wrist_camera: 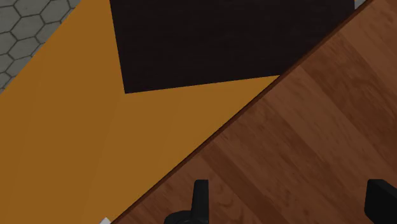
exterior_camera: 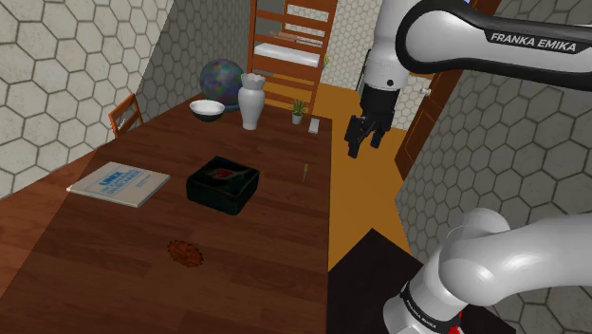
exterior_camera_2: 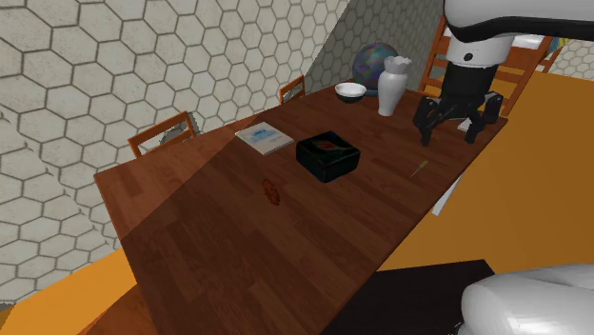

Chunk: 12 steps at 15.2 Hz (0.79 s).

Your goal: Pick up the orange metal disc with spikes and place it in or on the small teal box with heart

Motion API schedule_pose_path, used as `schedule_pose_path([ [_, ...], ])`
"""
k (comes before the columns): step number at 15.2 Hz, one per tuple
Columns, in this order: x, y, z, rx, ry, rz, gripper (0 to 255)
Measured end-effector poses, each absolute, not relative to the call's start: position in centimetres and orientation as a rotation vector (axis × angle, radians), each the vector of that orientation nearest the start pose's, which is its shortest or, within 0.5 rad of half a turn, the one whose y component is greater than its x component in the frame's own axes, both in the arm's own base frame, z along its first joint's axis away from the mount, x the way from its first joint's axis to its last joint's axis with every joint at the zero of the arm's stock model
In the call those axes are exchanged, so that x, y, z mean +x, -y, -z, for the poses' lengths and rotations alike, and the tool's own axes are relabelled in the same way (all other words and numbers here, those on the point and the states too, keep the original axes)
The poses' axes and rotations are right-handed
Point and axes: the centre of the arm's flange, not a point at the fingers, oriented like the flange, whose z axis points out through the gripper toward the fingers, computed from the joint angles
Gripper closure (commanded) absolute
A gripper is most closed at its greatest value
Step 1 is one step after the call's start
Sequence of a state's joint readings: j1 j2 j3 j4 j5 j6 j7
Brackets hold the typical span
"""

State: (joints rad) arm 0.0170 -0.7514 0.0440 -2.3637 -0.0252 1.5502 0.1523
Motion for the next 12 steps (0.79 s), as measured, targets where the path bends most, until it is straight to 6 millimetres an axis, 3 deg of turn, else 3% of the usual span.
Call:
schedule_pose_path([
  [5, 33.3, -4.4, -55.4, -3.197, -0.082, -0.080, 0],
  [12, 37.2, -10.9, -50.7, -3.186, 0.110, -0.053, 0],
])
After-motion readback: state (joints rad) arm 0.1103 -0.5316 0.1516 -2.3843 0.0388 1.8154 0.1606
